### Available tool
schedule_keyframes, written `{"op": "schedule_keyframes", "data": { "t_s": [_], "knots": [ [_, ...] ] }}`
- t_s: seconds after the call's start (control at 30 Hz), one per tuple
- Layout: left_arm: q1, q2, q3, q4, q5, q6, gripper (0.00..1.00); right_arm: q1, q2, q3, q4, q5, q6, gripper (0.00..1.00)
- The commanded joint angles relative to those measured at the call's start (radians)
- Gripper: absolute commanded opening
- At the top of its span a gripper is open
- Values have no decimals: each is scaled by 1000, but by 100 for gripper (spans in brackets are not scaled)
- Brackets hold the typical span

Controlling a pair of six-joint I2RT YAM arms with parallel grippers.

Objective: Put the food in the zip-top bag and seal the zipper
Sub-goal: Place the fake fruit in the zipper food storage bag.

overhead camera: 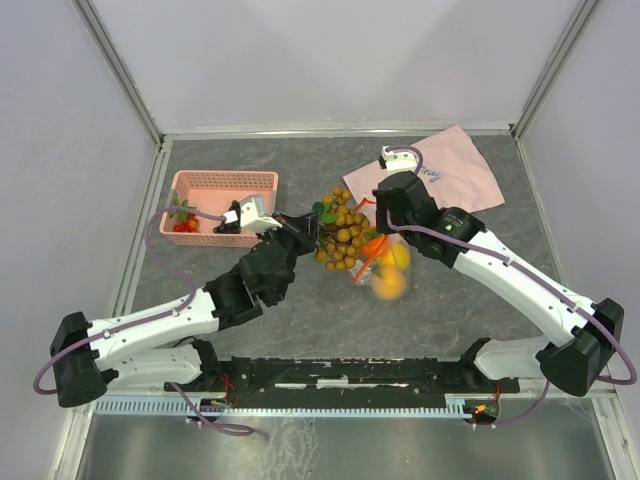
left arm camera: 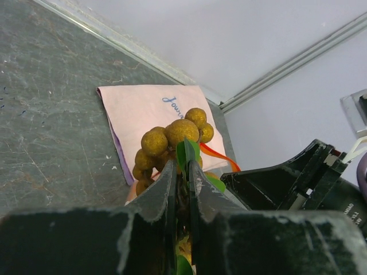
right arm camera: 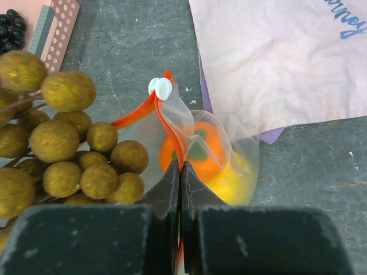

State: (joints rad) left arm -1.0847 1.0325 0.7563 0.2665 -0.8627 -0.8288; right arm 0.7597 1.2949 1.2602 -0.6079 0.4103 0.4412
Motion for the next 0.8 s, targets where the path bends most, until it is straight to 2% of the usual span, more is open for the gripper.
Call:
{"op": "schedule_keyframes", "data": {
  "t_s": [0.0,0.33,0.57,0.77],
  "knots": [
    [-14,42,77,22,-34,55,3,7,-7,39,55,-46,8,2],
    [-16,123,138,129,-74,136,3,8,6,23,65,-92,25,2],
    [-18,181,187,131,-104,114,3,7,13,12,86,-112,47,2],
    [-47,210,172,131,-117,99,3,9,11,27,71,-69,53,2]
  ]
}}
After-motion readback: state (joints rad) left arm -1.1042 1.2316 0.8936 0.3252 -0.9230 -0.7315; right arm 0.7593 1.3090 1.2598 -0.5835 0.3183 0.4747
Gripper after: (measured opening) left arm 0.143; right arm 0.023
